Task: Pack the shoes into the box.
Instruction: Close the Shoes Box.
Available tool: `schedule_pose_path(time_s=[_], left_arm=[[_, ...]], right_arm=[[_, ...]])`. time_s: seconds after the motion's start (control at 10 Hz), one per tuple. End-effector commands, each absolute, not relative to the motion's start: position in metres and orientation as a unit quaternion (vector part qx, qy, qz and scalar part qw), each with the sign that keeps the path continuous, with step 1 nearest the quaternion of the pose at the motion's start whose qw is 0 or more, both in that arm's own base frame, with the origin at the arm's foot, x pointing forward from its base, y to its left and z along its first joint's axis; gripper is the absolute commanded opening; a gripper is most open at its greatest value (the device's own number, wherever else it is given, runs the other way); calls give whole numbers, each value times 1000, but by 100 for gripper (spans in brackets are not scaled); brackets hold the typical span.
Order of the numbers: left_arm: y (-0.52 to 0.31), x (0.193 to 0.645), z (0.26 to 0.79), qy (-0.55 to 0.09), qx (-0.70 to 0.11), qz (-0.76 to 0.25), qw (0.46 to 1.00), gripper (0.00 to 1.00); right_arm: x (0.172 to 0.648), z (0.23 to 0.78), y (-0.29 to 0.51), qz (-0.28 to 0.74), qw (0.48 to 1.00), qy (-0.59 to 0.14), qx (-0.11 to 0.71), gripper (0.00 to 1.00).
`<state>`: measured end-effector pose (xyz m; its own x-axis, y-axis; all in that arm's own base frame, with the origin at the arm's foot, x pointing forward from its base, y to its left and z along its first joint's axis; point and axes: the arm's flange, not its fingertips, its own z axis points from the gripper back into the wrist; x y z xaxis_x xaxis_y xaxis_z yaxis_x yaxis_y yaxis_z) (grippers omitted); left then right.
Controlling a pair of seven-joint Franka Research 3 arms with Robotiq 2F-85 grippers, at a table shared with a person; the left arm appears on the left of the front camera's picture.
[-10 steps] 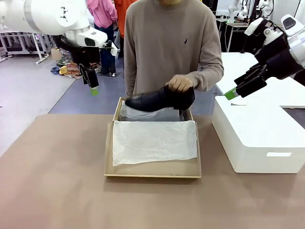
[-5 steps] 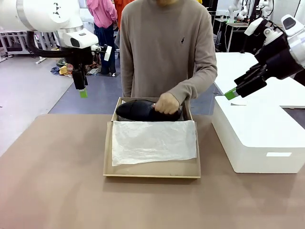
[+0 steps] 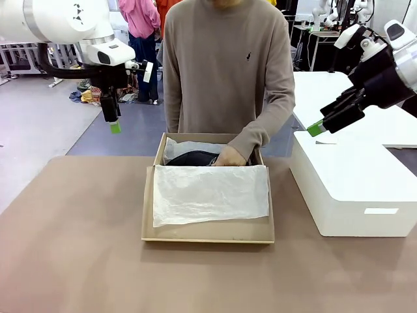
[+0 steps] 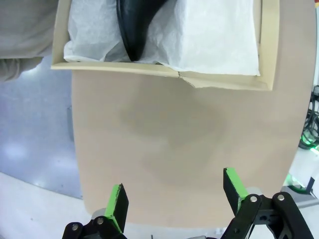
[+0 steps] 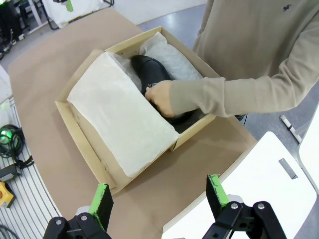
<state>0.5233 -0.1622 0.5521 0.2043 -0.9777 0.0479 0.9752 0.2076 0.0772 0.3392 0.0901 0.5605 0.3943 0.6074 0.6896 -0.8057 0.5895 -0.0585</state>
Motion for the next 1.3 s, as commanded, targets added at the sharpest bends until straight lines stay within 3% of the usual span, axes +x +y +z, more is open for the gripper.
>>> schedule_pose_path(time_s=[0.0,0.2,0.3,0.7,0.8,1.2], left_arm=[[-163,523,552,-49,12,-623,781,100],[-159,523,552,-50,16,-632,773,100],[-152,522,552,-59,8,-636,769,86],[-137,524,555,-86,-19,-670,737,12],[-134,524,555,-97,-25,-682,725,0],[-127,525,556,-116,-35,-723,680,0]], right_arm=[[339,560,90,429,821,-347,146,100],[339,560,90,429,821,-347,146,100],[339,560,90,429,821,-347,146,100],[339,560,90,429,821,-347,146,100],[339,560,90,429,821,-347,146,100],[339,560,90,429,821,-347,146,100]])
